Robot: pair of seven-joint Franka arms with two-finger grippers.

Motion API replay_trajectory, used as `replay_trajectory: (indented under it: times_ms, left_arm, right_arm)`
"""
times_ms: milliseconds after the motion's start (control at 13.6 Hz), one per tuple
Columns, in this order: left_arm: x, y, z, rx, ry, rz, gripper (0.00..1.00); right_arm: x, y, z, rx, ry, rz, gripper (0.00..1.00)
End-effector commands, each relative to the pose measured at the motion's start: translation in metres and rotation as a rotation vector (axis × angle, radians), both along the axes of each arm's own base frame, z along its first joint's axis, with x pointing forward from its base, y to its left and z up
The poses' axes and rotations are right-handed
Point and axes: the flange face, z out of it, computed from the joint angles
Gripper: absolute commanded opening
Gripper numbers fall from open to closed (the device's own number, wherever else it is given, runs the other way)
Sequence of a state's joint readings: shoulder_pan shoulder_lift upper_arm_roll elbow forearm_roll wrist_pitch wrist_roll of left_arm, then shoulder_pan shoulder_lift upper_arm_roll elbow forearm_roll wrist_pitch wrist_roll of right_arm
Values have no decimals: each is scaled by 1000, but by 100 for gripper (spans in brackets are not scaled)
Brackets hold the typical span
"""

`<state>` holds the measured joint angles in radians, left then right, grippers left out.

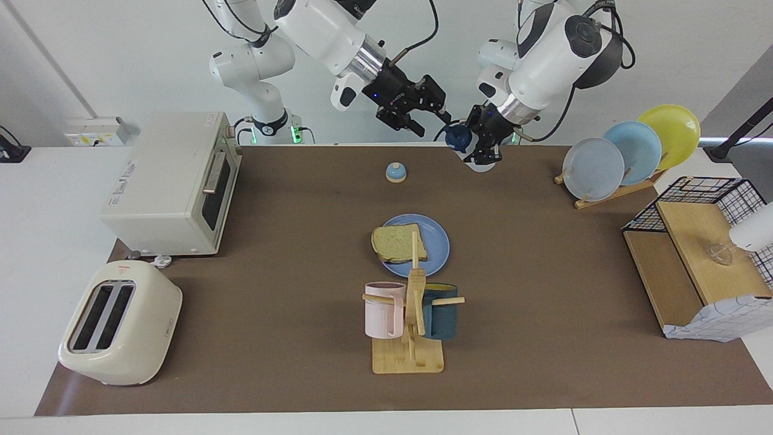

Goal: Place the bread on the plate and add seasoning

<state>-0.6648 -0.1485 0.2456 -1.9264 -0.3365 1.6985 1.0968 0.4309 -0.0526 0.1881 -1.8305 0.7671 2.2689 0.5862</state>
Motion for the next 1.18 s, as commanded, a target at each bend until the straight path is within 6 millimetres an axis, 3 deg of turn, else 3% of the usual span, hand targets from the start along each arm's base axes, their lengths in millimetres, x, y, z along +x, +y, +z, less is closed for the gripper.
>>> replay_trajectory:
  times_ms: [0, 369, 590, 1106]
  left_arm:
    - [-11, 0, 3, -28, -15, 21, 16]
    - [-10, 0, 1, -29, -19, 24, 16]
    - [-10, 0, 2, -32, -21, 25, 16]
    - [-9, 0, 1, -33, -28, 42, 16]
  right_arm:
    - [4, 1, 13, -28, -64, 14, 73]
    - [-2, 28, 15, -89, -157, 43, 63]
    - [4, 29, 14, -141, -223, 41, 52]
    - [-1, 34, 15, -146, -223, 45, 47]
